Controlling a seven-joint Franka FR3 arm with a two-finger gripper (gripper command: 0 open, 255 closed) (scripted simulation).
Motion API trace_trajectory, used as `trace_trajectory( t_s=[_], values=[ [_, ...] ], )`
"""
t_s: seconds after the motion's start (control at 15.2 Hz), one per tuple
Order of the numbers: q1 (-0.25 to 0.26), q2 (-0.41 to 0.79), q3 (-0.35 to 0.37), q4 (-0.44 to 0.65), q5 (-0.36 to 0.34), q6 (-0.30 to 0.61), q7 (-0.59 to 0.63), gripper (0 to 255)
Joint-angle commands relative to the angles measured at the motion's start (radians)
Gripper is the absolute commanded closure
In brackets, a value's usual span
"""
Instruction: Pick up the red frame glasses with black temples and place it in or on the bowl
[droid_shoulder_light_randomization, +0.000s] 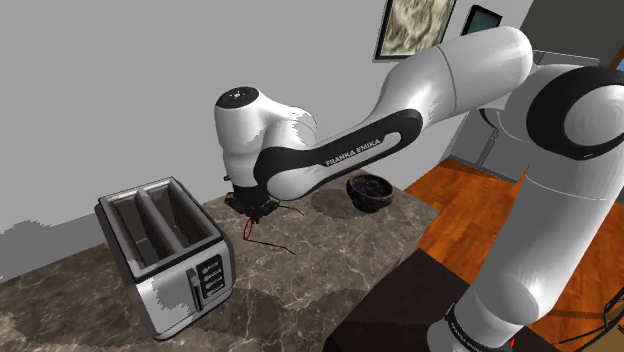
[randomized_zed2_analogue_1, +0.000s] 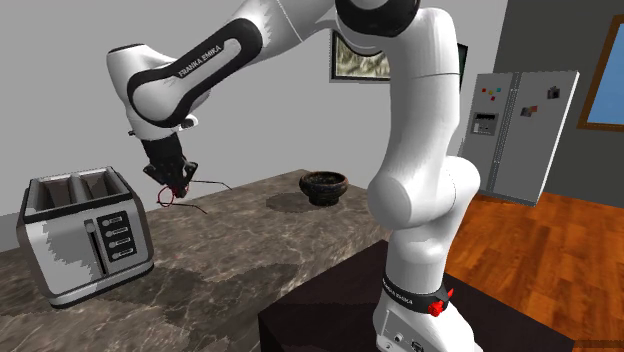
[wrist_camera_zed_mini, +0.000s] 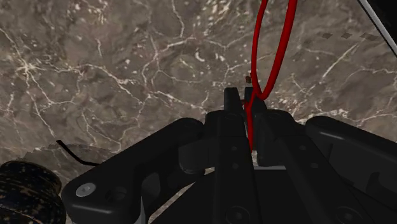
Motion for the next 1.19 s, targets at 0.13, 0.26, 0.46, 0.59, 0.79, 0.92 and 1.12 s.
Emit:
trace_trajectory(
  t_s=[0.13, 0.26, 0.46, 0.59, 0.79, 0.92, 1.12],
  values=[
    [-0.006, -0.025, 0.006, 0.02, 0.027, -0.033, -0.023, 255],
    [-0.05, -0.083, -0.005, -0.039, 0.068, 0.003, -0.086, 255],
    [-0.104, -0.162, -0.033, -0.119, 0.128, 0.052, -0.184, 255],
    [-0.131, -0.208, -0.059, -0.165, 0.162, 0.081, -0.25, 255],
    [-0.164, -0.265, -0.103, -0.226, 0.205, 0.118, -0.346, 255],
    [-0.184, -0.295, -0.135, -0.26, 0.227, 0.14, -0.408, 255],
    [-0.21, -0.329, -0.187, -0.302, 0.25, 0.169, -0.497, 255]
  ],
)
